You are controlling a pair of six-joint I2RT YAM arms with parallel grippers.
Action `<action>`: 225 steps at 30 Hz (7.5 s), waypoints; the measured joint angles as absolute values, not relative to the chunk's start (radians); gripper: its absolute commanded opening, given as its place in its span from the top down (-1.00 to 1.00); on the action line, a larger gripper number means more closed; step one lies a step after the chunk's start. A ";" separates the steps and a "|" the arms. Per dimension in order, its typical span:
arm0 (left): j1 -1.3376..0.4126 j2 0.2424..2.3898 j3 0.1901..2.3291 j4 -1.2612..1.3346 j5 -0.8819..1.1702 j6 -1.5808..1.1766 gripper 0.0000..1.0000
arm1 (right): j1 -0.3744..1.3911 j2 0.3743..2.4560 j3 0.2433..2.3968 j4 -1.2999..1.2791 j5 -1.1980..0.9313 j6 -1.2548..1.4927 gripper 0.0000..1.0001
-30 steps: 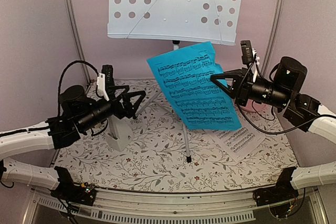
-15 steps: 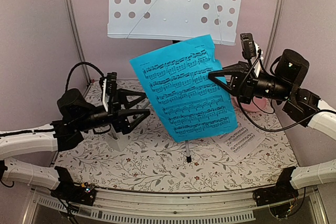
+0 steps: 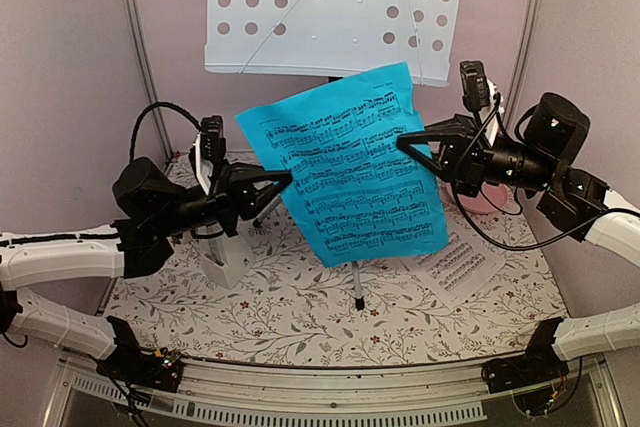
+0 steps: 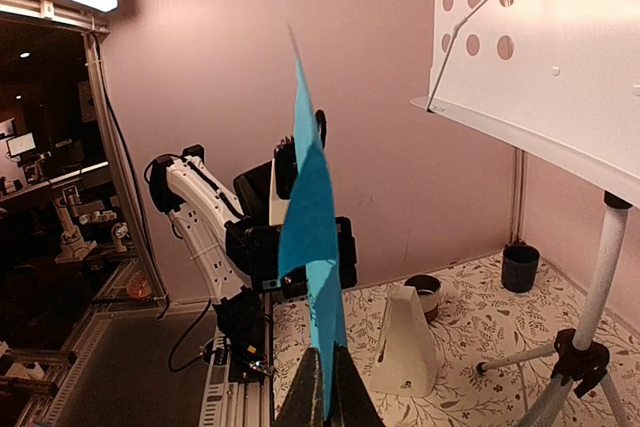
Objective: Set up the instrument practice props
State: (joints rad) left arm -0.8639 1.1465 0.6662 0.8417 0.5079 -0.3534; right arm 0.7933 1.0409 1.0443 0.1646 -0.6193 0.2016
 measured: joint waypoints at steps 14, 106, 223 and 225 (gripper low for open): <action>-0.867 1.190 0.921 0.537 0.490 -0.293 1.00 | 0.791 1.039 1.119 -0.093 -0.432 0.065 0.56; -0.892 1.497 1.836 -0.082 -0.154 0.268 1.00 | 0.614 1.331 1.658 0.105 -0.092 0.044 1.00; -0.802 1.351 1.488 0.268 0.281 0.250 0.11 | 0.713 2.025 2.333 0.548 -0.690 0.142 0.17; -0.810 1.329 1.476 0.257 0.268 0.250 0.12 | 0.713 2.029 2.333 0.551 -0.683 0.142 0.19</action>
